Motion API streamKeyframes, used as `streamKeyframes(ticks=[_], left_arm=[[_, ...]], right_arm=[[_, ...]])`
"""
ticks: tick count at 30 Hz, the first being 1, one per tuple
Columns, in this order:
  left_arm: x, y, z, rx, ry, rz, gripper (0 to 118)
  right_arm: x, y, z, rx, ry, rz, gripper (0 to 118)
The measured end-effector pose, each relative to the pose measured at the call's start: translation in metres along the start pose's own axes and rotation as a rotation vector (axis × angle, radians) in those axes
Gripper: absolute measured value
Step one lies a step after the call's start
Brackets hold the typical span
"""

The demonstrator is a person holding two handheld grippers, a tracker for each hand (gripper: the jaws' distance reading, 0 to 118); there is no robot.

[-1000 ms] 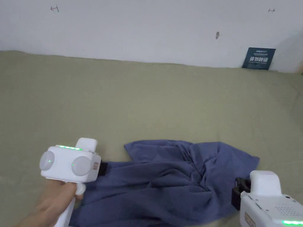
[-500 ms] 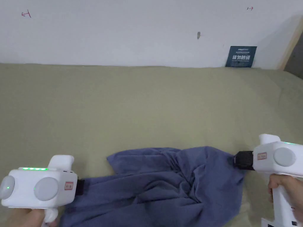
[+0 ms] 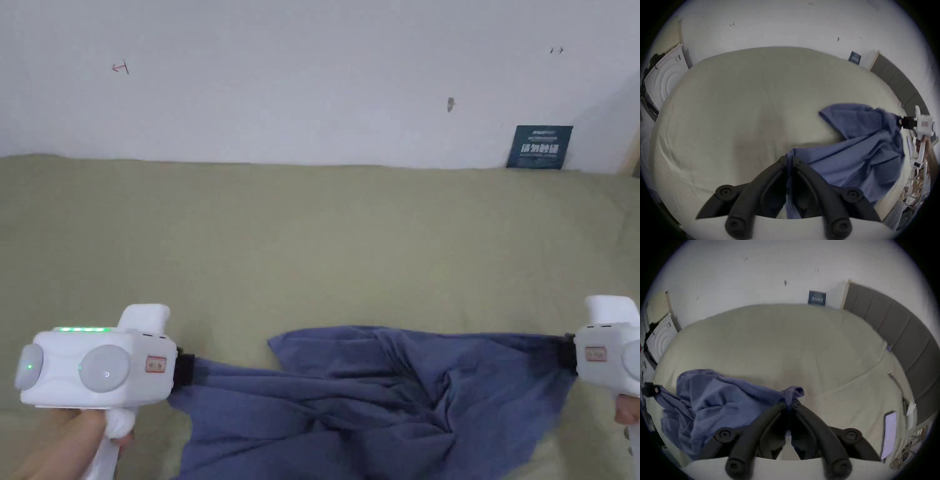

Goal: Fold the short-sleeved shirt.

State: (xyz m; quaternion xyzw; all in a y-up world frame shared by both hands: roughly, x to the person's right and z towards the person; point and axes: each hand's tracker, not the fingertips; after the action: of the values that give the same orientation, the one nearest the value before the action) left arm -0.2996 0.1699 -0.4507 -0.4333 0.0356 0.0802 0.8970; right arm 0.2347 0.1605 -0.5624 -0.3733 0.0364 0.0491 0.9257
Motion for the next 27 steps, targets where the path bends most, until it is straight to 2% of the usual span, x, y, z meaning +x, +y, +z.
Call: streamKeyframes(ticks=[2, 7, 15, 20, 27], left_arm=[[-0.011, 0.005, 0.038, 0.045, 0.019, -0.001, 5], [-0.034, 0.015, 0.135, 0.177, 0.104, 0.022, 5], [-0.046, 0.045, 0.248, 0.345, 0.235, 0.014, 5], [-0.034, 0.084, 0.272, 0.421, 0.337, 0.022, 5], [-0.024, 0.164, 0.257, 0.469, 0.448, 0.021, 5]], right_arm=[[0.008, 0.007, 0.036, 0.06, -0.013, -0.019, 4], [0.027, 0.03, 0.109, 0.148, 0.038, -0.074, 4], [0.017, 0.077, 0.201, 0.358, 0.052, -0.088, 4], [0.001, 0.124, 0.225, 0.434, 0.024, -0.069, 4], [-0.016, 0.206, 0.213, 0.476, -0.023, -0.049, 4]])
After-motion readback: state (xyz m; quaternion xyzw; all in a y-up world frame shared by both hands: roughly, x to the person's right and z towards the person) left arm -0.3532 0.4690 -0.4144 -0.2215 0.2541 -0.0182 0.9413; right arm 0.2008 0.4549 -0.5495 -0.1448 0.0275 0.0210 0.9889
